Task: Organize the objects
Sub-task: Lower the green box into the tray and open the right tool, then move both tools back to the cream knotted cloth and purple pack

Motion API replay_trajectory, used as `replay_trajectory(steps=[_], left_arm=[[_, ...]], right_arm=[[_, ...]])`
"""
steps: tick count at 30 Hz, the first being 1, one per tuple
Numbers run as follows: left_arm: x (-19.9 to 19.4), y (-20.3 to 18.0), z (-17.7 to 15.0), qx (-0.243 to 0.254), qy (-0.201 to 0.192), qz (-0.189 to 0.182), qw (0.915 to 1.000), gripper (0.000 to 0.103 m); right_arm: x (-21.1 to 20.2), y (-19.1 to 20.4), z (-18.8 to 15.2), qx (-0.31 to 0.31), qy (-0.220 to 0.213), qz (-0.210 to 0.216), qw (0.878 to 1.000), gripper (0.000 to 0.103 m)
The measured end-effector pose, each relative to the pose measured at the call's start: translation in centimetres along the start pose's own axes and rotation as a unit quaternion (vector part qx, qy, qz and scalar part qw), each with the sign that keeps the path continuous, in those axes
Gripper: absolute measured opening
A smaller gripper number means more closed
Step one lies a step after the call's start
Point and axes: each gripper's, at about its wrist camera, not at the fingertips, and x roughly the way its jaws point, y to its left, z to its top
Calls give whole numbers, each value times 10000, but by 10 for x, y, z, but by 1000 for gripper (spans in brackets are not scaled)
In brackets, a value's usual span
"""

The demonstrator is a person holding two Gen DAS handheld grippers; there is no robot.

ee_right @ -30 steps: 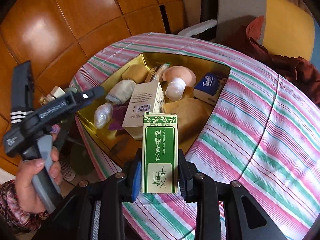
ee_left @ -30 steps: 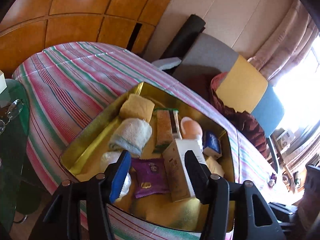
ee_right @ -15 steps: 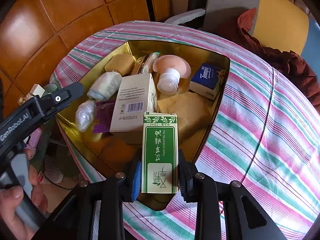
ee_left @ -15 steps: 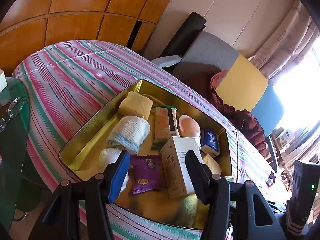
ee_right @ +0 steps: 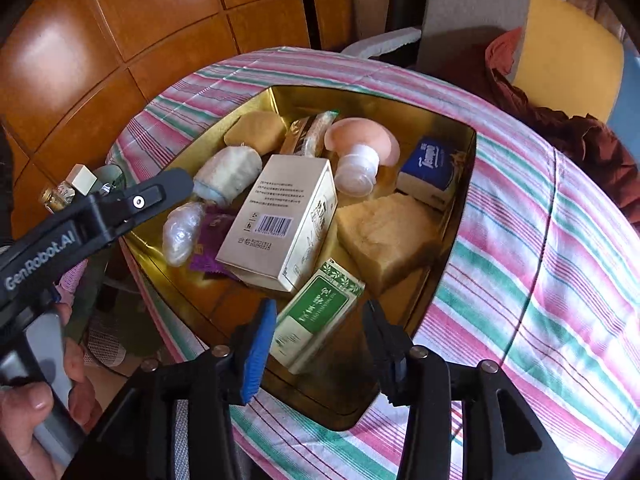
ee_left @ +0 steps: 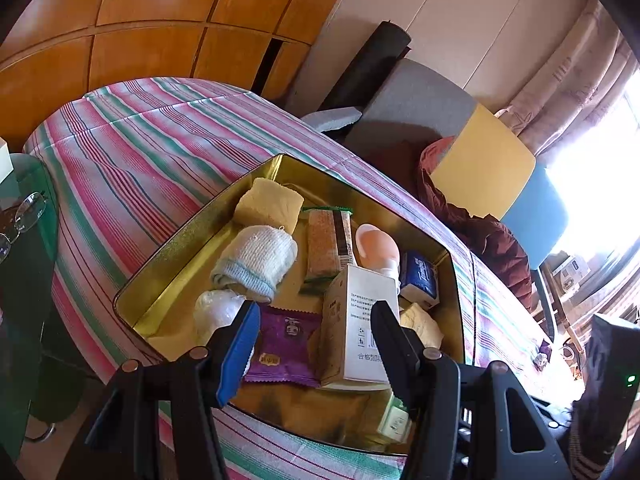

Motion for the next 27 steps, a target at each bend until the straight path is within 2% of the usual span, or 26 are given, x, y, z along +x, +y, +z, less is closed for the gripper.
replay_trajectory(steps=[6,10,16,20,27], left_arm=[[2,-5,-5,98,57,-49,9999,58],[3,-13,-9,225,147,-261,9993,58],[0,-34,-17,653,147,-332,9972,58],[-3,-49,-23,983,102,-431,9942,58],[-9,-84,-42,1662,140,-852,9823,58]], right_arm=[[-15,-7,-1,36,-222,-177,9996,46],[-23,-16,-3,106,-325,-334,9989,50],[-32,-38,-7,144,-365,-753,9964,52],[-39,-63,-17,242,-327,-1015,9940,59],[-42,-131,-49,725,18,-1378,9878,60]])
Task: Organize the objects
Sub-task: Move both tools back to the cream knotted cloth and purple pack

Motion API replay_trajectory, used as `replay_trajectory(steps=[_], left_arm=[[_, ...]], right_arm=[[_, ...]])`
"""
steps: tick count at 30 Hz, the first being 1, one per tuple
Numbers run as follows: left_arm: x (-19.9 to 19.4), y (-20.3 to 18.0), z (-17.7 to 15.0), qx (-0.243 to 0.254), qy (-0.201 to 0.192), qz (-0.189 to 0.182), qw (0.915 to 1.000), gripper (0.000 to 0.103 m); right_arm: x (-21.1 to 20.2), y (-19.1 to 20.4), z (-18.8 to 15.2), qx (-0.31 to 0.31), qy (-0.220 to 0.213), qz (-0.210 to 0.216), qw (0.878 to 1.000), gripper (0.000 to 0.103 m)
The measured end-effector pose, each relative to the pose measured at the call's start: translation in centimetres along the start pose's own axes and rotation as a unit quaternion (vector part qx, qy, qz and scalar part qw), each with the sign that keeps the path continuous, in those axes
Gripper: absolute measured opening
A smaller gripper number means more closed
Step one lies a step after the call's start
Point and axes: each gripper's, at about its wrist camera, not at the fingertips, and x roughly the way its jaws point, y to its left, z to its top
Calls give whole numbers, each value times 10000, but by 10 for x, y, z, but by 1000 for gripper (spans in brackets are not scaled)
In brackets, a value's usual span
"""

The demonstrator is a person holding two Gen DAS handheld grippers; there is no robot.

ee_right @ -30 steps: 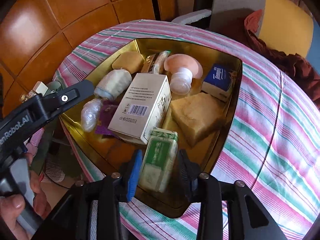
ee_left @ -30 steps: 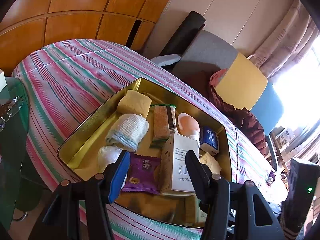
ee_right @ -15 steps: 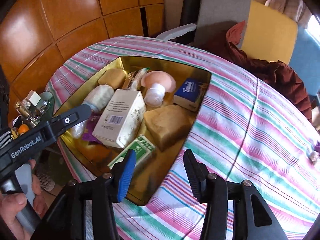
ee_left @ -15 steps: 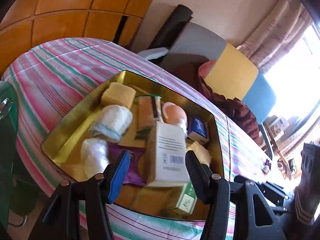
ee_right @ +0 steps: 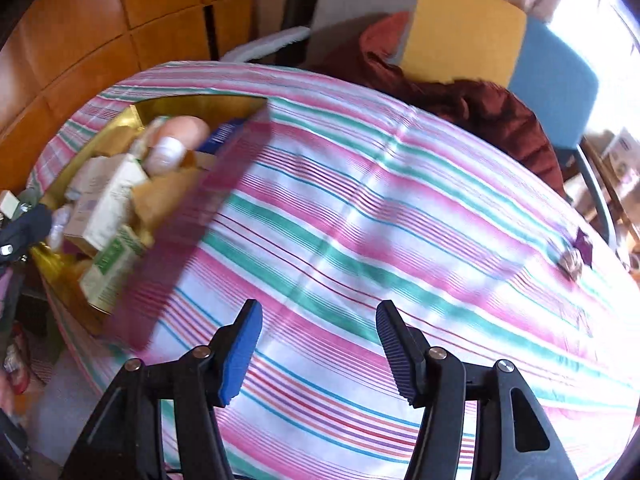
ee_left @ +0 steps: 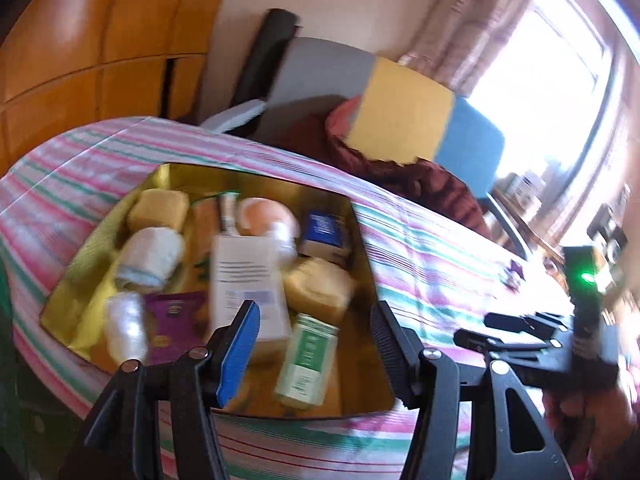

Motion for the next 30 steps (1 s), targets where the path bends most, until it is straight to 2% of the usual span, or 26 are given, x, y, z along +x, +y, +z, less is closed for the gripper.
replay_trajectory(steps=[6,12,23,30], left_arm=[[8,-45,-7,563,286,-437,9970,58],[23,-91,-13,1070,634,-771,9892,58],[65,-163,-21,1476,1249,-1083,9751,58],[110,-213,-15,1652,1554,-1220,9663,58]], right_arm=[[15,-74,-23,615,406,-233,9970,60],[21,-148,-39,1207,597,-625,9889,62],[15,-257,-30,1728,296,-1384,9747,65],[17,-307,-32,2038,-11,-1600,9658,66]])
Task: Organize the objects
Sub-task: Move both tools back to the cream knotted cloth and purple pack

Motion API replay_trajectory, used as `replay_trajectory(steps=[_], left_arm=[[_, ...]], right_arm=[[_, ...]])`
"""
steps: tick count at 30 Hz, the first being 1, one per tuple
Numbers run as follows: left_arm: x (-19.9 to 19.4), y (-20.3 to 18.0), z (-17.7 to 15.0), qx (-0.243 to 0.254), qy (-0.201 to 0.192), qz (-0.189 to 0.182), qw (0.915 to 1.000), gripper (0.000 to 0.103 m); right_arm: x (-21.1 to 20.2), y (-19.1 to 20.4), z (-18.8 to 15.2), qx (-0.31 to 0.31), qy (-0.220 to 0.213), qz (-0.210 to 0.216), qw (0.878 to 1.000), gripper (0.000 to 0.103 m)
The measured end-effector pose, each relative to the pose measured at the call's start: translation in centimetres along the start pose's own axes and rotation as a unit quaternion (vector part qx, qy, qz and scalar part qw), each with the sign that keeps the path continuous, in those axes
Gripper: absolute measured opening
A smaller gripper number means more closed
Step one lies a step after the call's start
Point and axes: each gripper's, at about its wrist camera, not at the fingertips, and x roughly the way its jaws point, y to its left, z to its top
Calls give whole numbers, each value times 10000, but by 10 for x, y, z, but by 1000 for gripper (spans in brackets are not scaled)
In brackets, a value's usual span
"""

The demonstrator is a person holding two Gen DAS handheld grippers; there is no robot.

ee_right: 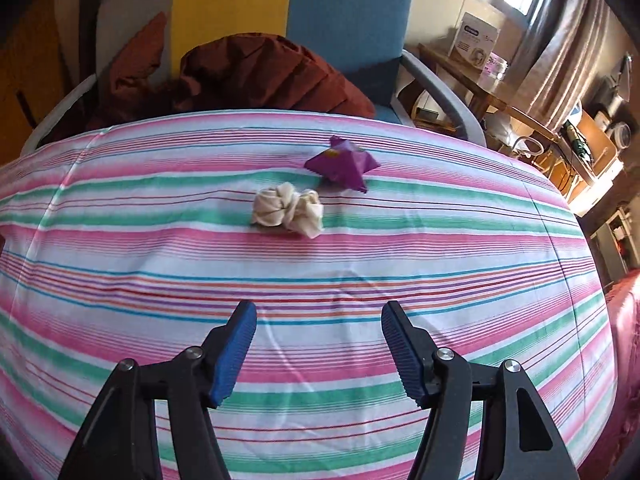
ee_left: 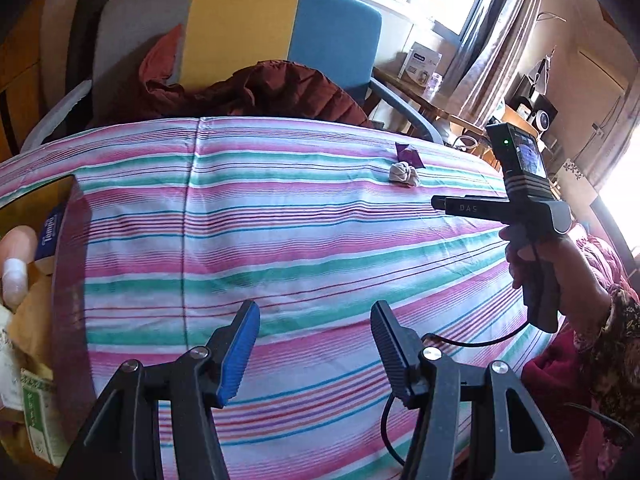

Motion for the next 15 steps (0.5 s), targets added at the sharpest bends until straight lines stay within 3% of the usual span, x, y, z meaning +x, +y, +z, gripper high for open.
replay_trajectory(steps=[9,15], left_arm=[[91,-46,73,-111,210,-280,9993,61],[151,-93,120,201,223,-286,9991,67]], right_arm=[[16,-48,1,838,329,-232,9957,69],[17,-65,4,1094,393,-403,9924,69]])
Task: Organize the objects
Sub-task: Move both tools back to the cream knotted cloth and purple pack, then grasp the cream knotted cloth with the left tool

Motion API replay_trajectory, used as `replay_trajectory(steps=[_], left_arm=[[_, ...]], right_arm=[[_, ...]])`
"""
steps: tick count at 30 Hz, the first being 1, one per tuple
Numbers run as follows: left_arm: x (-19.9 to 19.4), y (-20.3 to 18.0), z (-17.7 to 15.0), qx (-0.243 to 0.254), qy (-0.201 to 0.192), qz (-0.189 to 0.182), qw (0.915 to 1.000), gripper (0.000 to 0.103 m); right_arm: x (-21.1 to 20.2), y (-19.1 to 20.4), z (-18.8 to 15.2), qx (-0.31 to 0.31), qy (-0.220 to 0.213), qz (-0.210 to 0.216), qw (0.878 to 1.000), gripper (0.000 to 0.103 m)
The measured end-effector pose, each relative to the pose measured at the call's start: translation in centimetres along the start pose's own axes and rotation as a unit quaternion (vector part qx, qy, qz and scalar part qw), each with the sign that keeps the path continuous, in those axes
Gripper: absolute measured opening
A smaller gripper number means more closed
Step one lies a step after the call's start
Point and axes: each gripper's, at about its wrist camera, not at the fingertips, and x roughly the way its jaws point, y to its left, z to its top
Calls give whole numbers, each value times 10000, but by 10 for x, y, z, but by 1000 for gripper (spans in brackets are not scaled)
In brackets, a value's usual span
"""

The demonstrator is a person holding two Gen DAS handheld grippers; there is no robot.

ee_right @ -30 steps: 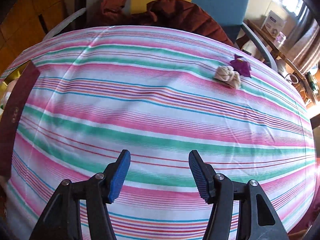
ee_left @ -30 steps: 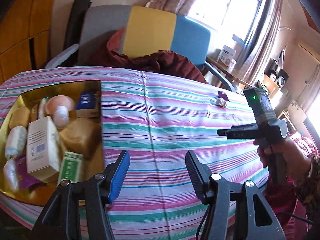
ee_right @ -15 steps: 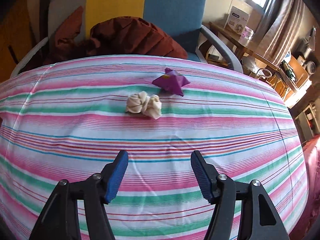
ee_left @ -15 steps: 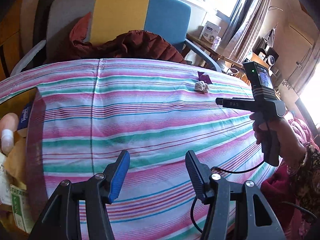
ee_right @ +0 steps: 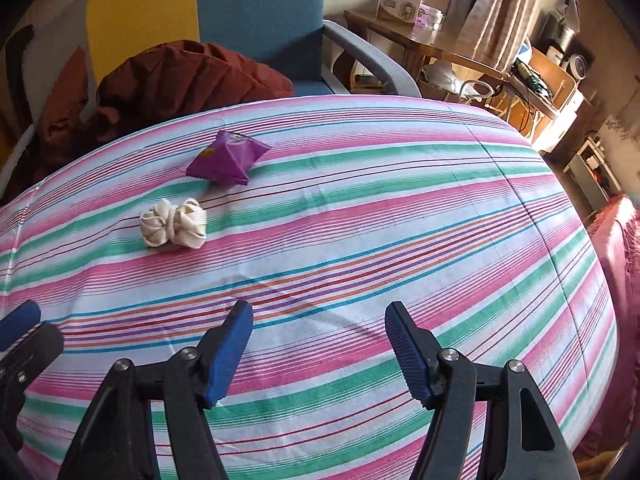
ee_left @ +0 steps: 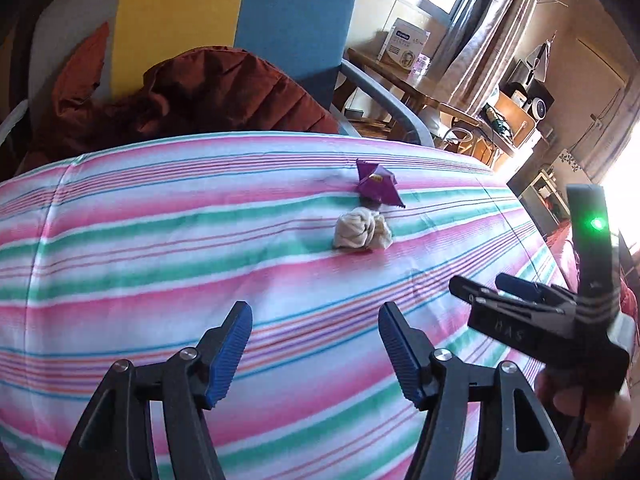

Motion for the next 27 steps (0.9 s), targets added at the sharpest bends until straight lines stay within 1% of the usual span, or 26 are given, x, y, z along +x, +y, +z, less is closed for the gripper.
replay_trajectory(steps=[5,8,9,13,15,18,22,25,27], left_arm=[[40,-25,30,343,-79,238,9991,67],[60,-33,39,548,-96,404,9976,67],[66,-35,41,573,-88,494,9971,67],[87,-33,45,496,-61,543,9973,67],[90,-32,45,525,-195,448,9974,68],[90,-36,40,731,-430,507,9951,69],[90,-36,37,796,-467,470,9946,69],[84,-36,36,815,-598,477,9937,68],[80,-37,36,859,-672,371,9933,68]], right_arm=[[1,-14,3,257,70,-59,9996,69],[3,-20,4,409,136,26,9991,69],[3,-21,4,435,143,35,9989,69],[4,-21,4,452,170,78,9988,69],[5,-19,5,446,186,120,9988,69],[6,-17,6,426,197,153,9988,69],[6,-18,6,444,218,194,9986,70],[6,-17,6,450,225,188,9986,70],[6,-18,6,447,234,181,9986,70]])
